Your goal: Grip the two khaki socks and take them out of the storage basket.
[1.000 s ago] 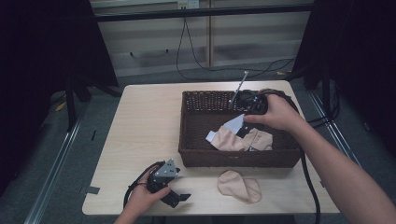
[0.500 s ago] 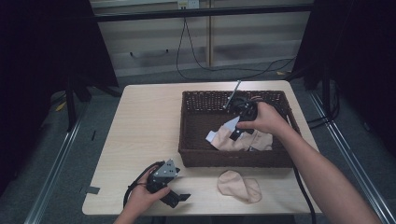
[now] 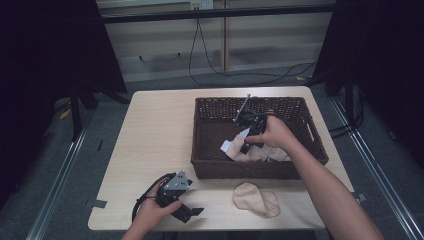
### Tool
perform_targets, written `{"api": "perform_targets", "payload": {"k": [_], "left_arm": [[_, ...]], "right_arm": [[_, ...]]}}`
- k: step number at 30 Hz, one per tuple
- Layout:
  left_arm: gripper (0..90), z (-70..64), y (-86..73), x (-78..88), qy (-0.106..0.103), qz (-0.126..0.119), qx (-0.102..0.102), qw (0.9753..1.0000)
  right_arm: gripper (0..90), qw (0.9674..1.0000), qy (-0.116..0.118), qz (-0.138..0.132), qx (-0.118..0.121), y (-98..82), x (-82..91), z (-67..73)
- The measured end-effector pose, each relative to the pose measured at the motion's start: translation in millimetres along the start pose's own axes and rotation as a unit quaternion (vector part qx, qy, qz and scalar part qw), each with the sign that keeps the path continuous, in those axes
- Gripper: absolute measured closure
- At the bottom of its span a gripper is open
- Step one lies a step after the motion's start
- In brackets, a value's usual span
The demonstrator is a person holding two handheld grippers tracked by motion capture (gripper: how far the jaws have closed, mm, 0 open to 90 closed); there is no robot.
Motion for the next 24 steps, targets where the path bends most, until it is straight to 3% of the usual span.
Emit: {"api": "perform_targets", "payload": {"k": [6,10,11,14,16,24], "left_arm": [[2.7,-0.7,0.1,-0.9,-0.002,-0.001,0.000,1.0000],[2.7,-0.7,0.2,-0.4,-0.003,-0.001,0.001,1.0000],[2.7,-0.4,0.2,-0.1,-0.001,0.000,0.000,1.0000],[2.7,-0.6,0.6,0.7,-0.003,-0.007,0.006,1.0000],[2.7,0.3,0.7,1.7,0.000,-0.004,0.004,1.0000],[2.7,0.1,0.4,0.8,-0.001,-0.003,0.002,1.0000]], "right_arm": [[32.2,0.9999,0.007,0.000,-0.007,0.7,-9.3,-3.6],[56.4,0.9998,0.020,-0.001,-0.001,1.2,-13.0,-2.8],[65.9,0.9998,0.022,-0.001,0.001,1.3,-13.4,-2.1],[83.2,0.9991,0.042,0.004,-0.001,0.9,-11.5,2.0],[85.6,0.9985,0.054,0.005,0.002,0.3,-9.2,5.4],[86.1,0.9987,0.047,0.012,0.018,-4.5,25.6,20.7]]}}
Point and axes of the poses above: each handheld gripper's, and its own axes: x roughly backward along the jaws, y roughly out of its top, z roughly to its left, the point moved 5 cm from there along -x, roughly forward along the jaws, and after that the axes turned 13 degrees about y, right-handed, at the moved point
